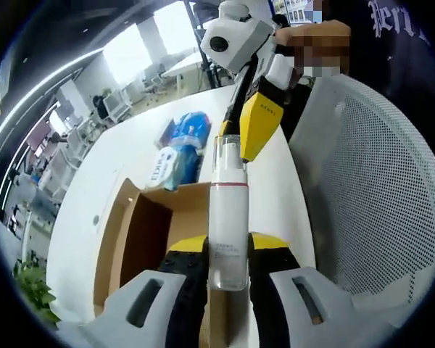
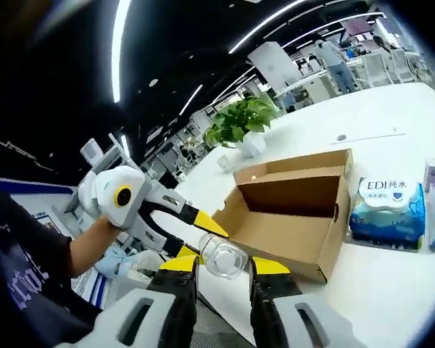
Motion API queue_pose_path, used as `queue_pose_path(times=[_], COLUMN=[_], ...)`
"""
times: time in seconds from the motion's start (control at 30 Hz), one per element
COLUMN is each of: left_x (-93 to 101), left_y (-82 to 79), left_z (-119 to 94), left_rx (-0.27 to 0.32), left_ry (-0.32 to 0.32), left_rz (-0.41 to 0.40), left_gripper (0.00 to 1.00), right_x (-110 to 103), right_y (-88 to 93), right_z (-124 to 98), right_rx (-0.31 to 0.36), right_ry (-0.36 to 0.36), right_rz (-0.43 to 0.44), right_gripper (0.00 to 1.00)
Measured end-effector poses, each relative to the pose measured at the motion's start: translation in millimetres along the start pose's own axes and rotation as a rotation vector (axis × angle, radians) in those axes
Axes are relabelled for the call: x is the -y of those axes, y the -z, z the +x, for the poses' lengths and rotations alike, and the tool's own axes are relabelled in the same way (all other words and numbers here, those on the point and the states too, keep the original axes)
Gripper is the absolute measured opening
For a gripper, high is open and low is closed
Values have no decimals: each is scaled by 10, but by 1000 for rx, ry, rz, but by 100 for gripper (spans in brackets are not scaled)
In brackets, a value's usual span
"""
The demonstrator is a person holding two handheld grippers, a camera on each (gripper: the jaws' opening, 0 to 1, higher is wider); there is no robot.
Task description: Operate the shoe box by opening the lid, removing the specified soft item, and placing it in the target area until the item is outside and the box remains undamaged.
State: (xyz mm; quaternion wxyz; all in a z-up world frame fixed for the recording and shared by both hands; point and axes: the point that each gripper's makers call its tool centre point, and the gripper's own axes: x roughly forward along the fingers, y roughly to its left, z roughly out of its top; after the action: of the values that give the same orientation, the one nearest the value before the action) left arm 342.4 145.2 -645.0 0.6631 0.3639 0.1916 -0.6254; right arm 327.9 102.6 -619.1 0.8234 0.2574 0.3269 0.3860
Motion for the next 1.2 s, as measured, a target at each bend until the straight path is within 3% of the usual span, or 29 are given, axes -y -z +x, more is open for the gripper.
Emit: queue_pose_path(times=[0.47, 1.2], left_x=[-66, -213], left_y=[-4, -48], left_z=[5, -15], left_rx=[0, -16], left_ry=[-54, -157], left_rz=[30, 147], left_gripper=[19, 19], right_x=[27, 85], right_y=[-30, -140], right_z=[40, 104], right_rx=[11, 28], right_ry=[-8, -4], right_rz=[140, 200], right_gripper=[18, 18])
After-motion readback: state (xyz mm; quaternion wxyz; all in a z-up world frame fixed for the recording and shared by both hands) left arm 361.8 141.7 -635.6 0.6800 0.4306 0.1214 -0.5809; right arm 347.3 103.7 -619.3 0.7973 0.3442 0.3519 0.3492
